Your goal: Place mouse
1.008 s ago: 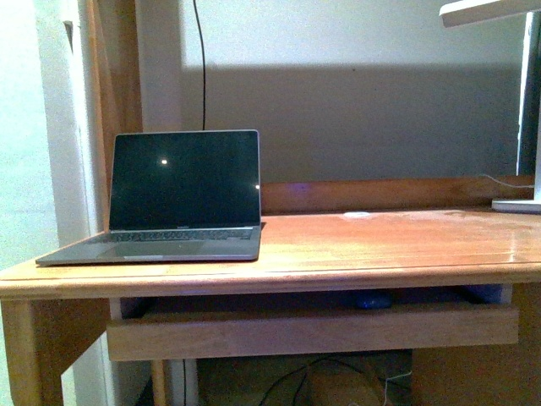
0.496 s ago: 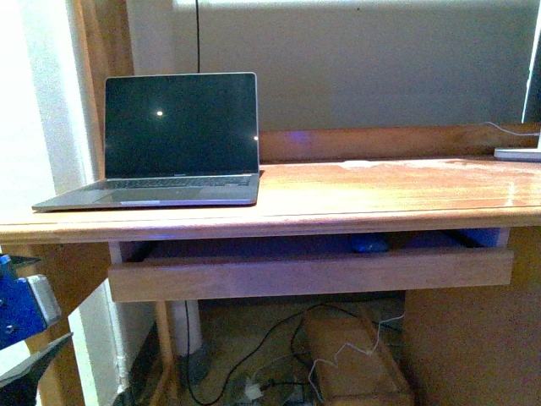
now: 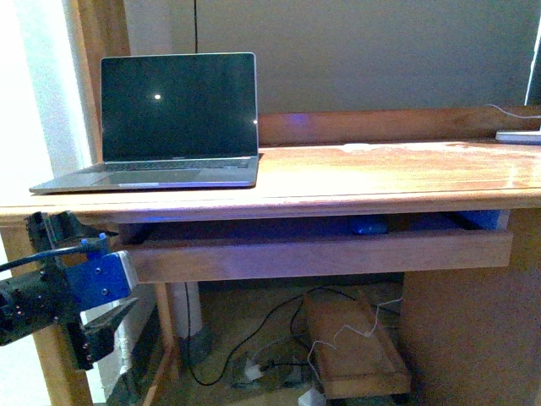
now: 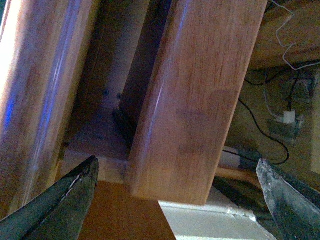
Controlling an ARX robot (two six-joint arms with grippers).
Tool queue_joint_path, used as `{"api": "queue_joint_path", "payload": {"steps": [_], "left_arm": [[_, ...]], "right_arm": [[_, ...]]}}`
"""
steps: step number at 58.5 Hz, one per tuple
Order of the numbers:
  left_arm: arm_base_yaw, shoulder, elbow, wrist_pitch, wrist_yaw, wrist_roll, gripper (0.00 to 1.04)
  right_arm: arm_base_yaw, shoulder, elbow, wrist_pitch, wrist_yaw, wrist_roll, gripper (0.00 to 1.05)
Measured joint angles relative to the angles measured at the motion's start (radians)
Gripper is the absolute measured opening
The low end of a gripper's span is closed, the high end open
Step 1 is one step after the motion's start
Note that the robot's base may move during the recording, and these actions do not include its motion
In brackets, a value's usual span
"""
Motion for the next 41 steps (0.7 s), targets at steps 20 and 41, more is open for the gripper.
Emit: {"api": "queue_joint_path", "payload": {"steps": [20, 41], "left_arm": [[-0.017, -0.015, 0.045, -0.252, -0.05, 0.025, 0.97], [-0.049, -0.251, -0.11, -0.603, 0.003, -0.045, 0.97]], "right_arm": [[0.0, 0.0, 0.0, 0.0, 0.0, 0.0, 0.97], [0.0, 0.0, 0.0, 0.0, 0.0, 0.0, 0.97]]}}
